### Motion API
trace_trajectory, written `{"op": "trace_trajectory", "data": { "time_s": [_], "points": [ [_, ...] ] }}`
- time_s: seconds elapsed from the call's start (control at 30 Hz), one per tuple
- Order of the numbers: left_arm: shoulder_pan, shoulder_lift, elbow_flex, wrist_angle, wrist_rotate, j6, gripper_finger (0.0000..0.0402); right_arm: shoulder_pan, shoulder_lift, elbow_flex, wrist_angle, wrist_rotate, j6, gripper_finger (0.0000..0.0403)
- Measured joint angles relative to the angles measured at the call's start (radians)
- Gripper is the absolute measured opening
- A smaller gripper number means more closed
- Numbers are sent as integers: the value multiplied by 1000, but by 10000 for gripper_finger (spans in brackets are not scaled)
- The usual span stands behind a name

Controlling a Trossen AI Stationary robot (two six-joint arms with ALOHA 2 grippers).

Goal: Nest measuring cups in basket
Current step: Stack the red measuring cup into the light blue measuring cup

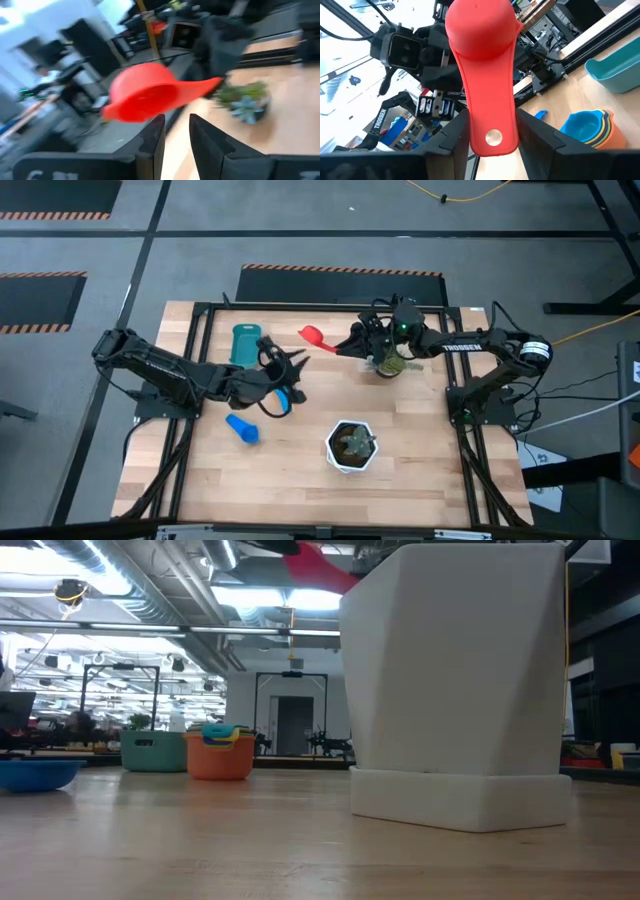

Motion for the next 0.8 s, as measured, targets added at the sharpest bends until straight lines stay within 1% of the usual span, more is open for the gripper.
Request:
{"op": "trace_trajectory", "data": {
  "time_s": [0.07, 0.1, 0.43, 0.67, 0.8],
  "points": [
    [-4, 0, 0, 11, -50, 29, 82, 0, 0, 0, -4, 0, 1, 143],
    [-7, 0, 0, 21, -59, 47, 82, 0, 0, 0, -5, 0, 1, 143],
    [-8, 0, 0, 197, -71, 273, 82, 0, 0, 0, -37, -2, -2, 143],
    [-8, 0, 0, 201, -119, 388, 82, 0, 0, 0, -37, -25, -2, 143],
    [-8, 0, 0, 200, -121, 419, 82, 1, 0, 0, -37, -49, -2, 143]
  ]
}}
